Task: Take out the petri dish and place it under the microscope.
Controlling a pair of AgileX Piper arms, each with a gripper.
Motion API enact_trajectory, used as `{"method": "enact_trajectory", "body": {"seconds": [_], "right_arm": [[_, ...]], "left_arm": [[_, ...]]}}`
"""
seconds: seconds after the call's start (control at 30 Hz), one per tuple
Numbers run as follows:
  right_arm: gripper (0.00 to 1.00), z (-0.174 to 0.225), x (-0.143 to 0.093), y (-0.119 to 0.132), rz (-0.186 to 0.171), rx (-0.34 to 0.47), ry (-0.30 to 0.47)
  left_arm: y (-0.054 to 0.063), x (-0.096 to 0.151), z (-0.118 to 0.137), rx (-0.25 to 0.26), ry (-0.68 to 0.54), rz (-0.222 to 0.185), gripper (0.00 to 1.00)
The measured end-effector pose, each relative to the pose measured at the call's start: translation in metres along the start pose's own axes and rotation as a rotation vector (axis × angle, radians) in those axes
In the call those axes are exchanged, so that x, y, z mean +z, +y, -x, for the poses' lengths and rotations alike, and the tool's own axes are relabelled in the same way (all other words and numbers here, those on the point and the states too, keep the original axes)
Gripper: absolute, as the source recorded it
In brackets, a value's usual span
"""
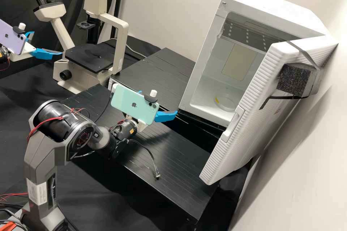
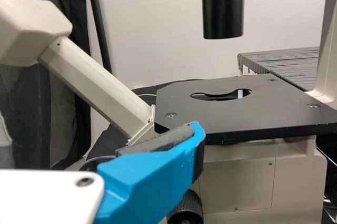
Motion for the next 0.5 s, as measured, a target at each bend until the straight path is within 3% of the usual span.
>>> {"method": "enact_trajectory", "body": {"seconds": [0.3, 0.43, 0.5], "right_arm": [[1.0, 0.001, 0.001, 0.0, 0.0, 0.002, -0.001], [1.0, 0.011, 0.011, 0.006, 0.022, 0.014, 0.009], [1.0, 0.019, 0.019, 0.013, 0.012, 0.031, 0.004]], "left_arm": [[0.0, 0.0, 0.0, 0.0, 0.0, 0.0, 1.0], [0.0, 0.0, 0.0, 0.0, 0.0, 0.0, 1.0], [0.0, 0.0, 0.0, 0.0, 0.0, 0.0, 1.0]]}}
